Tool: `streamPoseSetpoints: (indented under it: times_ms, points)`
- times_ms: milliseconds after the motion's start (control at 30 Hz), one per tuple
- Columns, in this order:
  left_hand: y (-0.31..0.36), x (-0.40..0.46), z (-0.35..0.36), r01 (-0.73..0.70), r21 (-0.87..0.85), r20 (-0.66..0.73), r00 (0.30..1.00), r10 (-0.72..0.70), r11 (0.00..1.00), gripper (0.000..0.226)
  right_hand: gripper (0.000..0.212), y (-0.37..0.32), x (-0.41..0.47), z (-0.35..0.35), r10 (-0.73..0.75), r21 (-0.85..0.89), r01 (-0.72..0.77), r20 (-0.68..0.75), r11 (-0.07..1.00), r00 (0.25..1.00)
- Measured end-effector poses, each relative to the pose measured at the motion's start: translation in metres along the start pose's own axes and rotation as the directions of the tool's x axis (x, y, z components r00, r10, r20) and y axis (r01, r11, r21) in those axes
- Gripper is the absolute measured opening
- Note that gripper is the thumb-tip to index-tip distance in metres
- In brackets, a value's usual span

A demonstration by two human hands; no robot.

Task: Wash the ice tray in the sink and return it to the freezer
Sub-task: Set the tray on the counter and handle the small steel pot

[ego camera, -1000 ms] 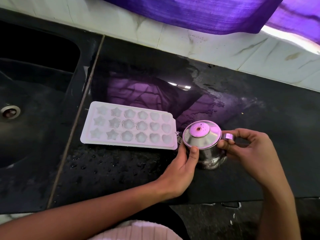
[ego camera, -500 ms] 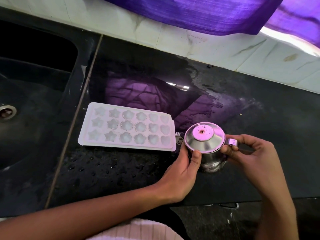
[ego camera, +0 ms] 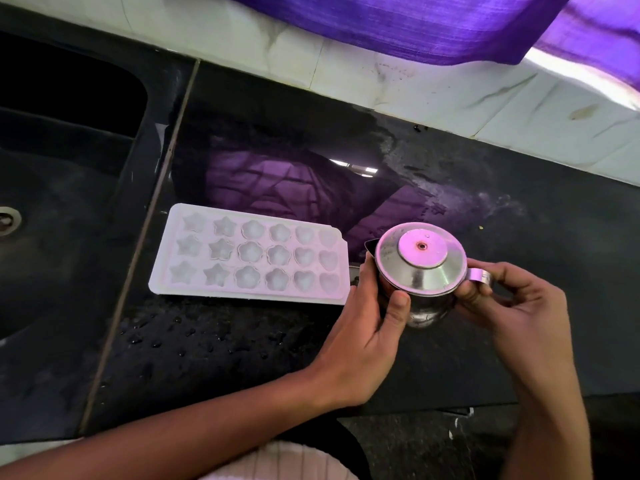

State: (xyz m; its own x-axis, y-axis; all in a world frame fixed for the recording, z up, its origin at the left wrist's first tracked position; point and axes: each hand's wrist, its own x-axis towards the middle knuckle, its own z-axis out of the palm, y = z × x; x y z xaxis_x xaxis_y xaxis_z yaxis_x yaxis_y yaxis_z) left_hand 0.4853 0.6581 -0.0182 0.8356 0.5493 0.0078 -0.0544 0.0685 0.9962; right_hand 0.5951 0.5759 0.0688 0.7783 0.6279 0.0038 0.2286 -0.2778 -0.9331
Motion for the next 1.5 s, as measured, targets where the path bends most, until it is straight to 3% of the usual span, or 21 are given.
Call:
streamPoseSetpoints:
  times_ms: [100,233,433,667,933,1200,1500]
  points:
    - [0.000,0.007,-0.006,0.047,-0.075,0.001,0.999,-0.047,0.996,0.068,0.021,0.000,0.009,0.005,0.022,0.011,-0.022,0.013,1.000,1.000]
    - [0.004,0.016,-0.015,0.065,-0.161,-0.018,0.997,-0.068,0.985,0.044,0.015,-0.005,0.026,0.013,0.025,-0.023,-0.024,0.046,0.999,0.999]
    - [-0.001,0.027,-0.025,0.124,-0.167,-0.051,0.990,-0.134,0.978,0.058,0.020,-0.009,0.049,0.030,0.015,-0.179,0.002,0.097,0.984,0.995]
    - [-0.002,0.034,-0.030,0.182,-0.172,-0.068,0.978,-0.196,0.968,0.053,0.019,-0.005,0.064,0.037,0.018,-0.234,0.013,0.131,0.972,0.991]
    - [-0.002,0.035,-0.031,0.220,-0.169,-0.044,0.972,-0.231,0.961,0.044,0.014,-0.004,0.066,0.034,0.021,-0.244,0.012,0.132,0.970,0.991]
    - [-0.008,0.035,-0.031,0.182,-0.146,-0.043,0.981,-0.190,0.972,0.060,0.020,-0.011,0.061,0.032,0.012,-0.223,0.017,0.129,0.975,0.992]
    - [-0.008,0.038,-0.031,0.130,-0.132,-0.085,0.986,-0.142,0.983,0.057,0.017,-0.013,0.059,0.031,-0.003,-0.198,0.024,0.104,0.980,0.995]
